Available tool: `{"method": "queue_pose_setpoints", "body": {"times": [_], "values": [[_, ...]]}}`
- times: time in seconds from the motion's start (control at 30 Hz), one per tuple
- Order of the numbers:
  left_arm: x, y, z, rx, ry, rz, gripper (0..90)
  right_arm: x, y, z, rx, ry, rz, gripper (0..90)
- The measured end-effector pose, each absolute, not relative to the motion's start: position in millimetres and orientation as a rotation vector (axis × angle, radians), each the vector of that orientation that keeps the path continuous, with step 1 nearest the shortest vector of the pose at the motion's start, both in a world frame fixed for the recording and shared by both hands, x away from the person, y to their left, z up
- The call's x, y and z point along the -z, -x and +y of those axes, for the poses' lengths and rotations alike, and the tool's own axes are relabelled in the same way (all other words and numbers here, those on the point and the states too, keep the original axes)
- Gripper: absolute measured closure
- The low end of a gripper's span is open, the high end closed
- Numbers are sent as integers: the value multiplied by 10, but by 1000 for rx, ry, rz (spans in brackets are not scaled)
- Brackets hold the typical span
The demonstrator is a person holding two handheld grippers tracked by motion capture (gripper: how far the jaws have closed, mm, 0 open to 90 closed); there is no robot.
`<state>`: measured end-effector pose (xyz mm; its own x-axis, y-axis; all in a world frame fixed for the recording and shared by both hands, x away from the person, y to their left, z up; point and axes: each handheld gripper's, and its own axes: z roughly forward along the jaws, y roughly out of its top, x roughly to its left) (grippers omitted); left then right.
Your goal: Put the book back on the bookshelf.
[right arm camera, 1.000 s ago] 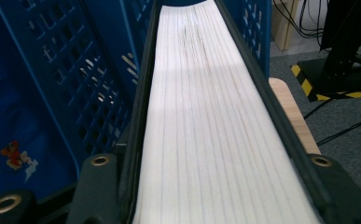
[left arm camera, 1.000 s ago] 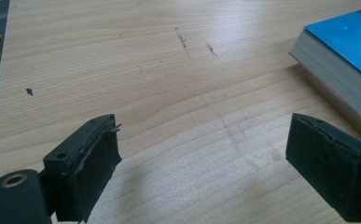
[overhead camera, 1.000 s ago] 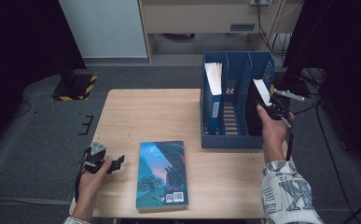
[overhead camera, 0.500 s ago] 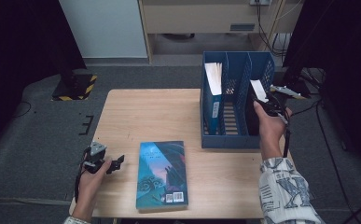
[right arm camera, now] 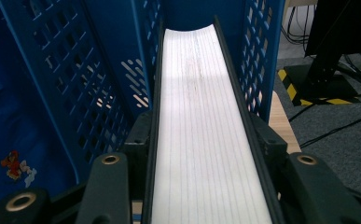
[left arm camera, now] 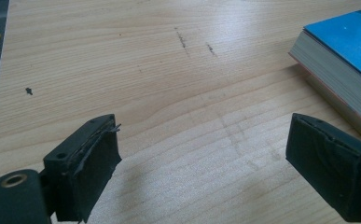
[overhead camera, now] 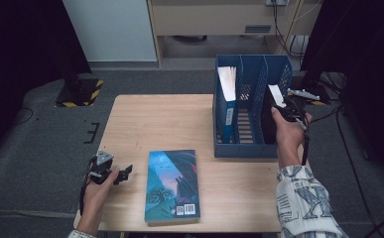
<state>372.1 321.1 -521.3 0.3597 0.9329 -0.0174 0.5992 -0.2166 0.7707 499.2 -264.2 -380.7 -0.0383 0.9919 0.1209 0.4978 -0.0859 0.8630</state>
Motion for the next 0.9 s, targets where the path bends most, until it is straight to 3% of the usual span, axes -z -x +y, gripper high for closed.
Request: {"method": "queue_pose_setpoints", "body": {"times": [0.9], "values": [[5219, -3724, 3216, -611, -1915, 1332, 90, 3773, -5444, -2683, -1024, -1619, 1563, 535]]}}
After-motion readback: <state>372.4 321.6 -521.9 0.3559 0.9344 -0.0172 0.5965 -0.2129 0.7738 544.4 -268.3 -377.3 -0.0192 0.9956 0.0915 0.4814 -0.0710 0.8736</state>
